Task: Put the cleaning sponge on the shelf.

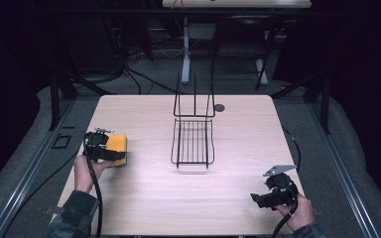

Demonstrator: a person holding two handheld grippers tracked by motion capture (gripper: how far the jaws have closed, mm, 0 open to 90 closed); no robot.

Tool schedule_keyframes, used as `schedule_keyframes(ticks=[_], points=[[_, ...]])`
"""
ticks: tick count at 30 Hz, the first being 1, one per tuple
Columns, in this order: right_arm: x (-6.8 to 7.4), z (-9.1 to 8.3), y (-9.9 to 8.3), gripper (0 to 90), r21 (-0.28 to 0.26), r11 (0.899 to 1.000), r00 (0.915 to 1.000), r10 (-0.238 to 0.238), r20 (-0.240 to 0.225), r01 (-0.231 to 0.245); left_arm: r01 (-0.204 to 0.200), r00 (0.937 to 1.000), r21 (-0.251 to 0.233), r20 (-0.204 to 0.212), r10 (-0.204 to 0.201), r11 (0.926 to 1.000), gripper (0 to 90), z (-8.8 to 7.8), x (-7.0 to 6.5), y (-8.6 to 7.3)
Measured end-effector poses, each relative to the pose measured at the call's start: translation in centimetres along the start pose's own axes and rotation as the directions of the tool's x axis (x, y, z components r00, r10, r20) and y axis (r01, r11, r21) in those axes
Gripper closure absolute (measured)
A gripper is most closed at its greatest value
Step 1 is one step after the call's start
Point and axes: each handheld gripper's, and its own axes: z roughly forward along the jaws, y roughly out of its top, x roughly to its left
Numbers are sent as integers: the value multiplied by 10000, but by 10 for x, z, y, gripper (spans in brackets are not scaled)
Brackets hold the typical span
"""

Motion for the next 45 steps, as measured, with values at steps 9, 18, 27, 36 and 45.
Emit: schedule_keyframes(ticks=[9, 18, 27, 36, 45], points=[[0, 0, 0, 139, 45, 10000, 10000, 33, -87, -33, -283, 9995, -164, 135, 285, 9995, 223, -8, -6, 4], [-1, 1, 0, 140, 72, 10000, 10000, 29, -85, -28, -773, 9962, -435, 369, 789, 9961, 222, -17, -22, 12], [-1, 2, 0, 141, 134, 9999, 9999, -42, -94, 43, -1260, 9899, -576, 579, 1293, 9904, 222, -23, -36, 18], [-2, 4, 0, 142, 187, 9998, 9999, -28, -126, 30, -1764, 9813, -650, 666, 1807, 9822, 221, -29, -53, 22], [1, 2, 2, 146, 37, 10000, 9999, -84, -99, 85, -2089, 9715, -819, 965, 2163, 9745, 220, -32, -69, 27]])
